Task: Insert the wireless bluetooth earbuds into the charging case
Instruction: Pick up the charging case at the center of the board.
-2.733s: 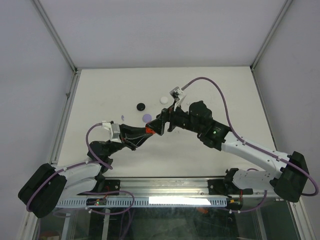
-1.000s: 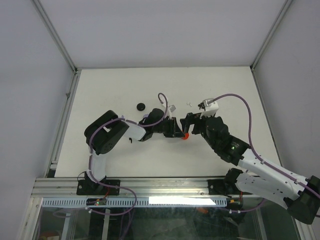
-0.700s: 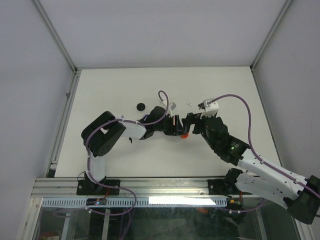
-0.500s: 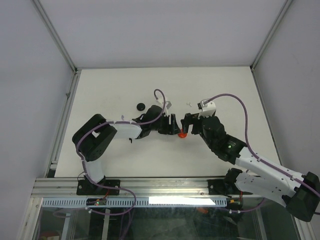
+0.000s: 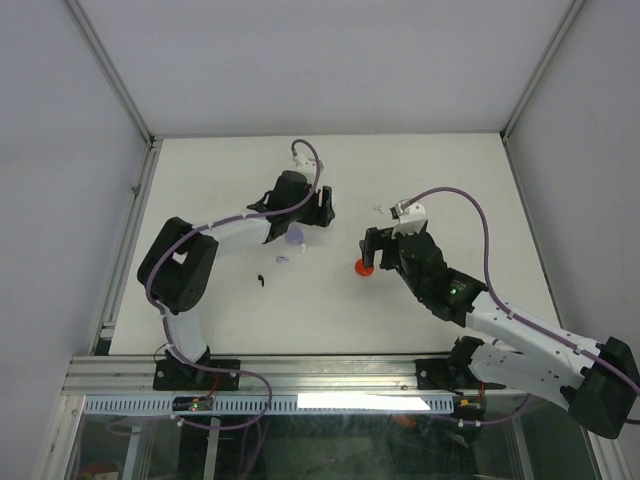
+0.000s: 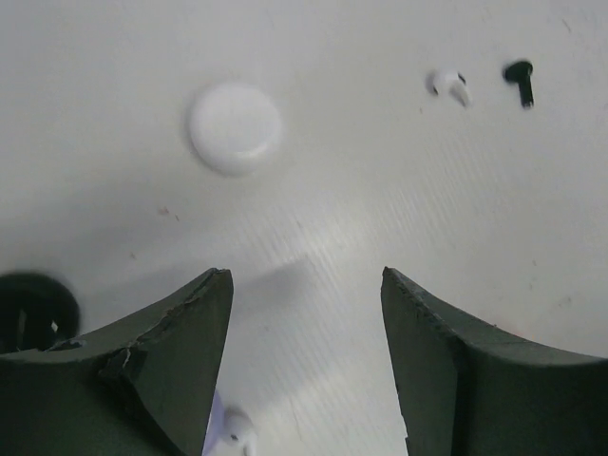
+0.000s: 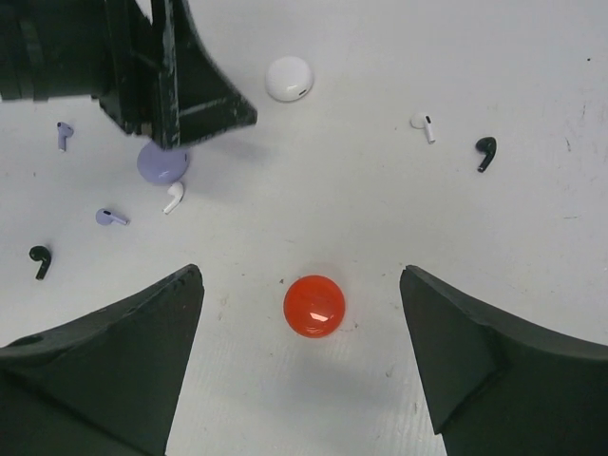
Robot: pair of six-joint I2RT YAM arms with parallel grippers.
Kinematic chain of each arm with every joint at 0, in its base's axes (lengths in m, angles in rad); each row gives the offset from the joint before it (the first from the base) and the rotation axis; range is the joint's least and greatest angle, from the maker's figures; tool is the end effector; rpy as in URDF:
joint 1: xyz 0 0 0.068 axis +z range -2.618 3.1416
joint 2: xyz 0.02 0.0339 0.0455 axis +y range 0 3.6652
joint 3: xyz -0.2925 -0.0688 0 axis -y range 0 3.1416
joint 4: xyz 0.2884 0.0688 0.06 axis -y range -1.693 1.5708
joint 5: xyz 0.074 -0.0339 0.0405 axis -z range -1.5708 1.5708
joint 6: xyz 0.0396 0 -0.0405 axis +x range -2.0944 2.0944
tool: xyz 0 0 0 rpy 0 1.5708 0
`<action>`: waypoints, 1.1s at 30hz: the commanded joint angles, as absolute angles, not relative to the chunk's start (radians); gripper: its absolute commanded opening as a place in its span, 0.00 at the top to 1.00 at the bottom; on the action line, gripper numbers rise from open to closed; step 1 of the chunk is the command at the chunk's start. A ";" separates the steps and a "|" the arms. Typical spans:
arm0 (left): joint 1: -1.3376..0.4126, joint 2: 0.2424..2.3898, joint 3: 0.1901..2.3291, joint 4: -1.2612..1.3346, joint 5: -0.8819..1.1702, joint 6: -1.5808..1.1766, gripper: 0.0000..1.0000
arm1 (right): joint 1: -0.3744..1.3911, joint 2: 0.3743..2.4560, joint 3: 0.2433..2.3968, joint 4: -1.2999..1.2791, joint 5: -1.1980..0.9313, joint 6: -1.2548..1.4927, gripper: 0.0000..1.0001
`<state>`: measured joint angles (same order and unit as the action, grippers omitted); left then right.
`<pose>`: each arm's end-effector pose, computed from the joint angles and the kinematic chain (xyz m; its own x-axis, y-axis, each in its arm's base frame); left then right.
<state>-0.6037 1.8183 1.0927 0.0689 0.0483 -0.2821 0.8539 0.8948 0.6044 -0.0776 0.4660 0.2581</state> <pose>0.3588 -0.2497 0.1813 -0.6493 0.1100 -0.7525 0.4349 0.8654 -0.2488 0.1662 0.1636 0.2772 -0.3301 -0.0317 -0.9434 -0.3245 0.9423 0.0819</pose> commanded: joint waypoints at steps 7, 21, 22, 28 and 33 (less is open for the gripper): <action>-0.564 2.051 1.414 0.078 0.026 0.066 0.34 | 0.840 0.919 0.591 0.018 0.443 0.244 0.11; -0.548 2.214 1.582 -0.031 0.100 0.095 0.37 | 0.817 0.922 0.574 0.037 0.409 0.251 0.11; -0.548 2.217 1.581 -0.033 0.107 0.090 0.38 | 0.816 0.922 0.574 0.039 0.410 0.251 0.11; -0.548 2.185 1.549 -0.046 0.133 0.061 0.48 | 0.809 0.928 0.574 0.039 0.407 0.256 0.11; -0.549 2.093 1.449 -0.046 0.145 0.021 0.55 | 0.792 0.944 0.580 0.035 0.364 0.291 0.11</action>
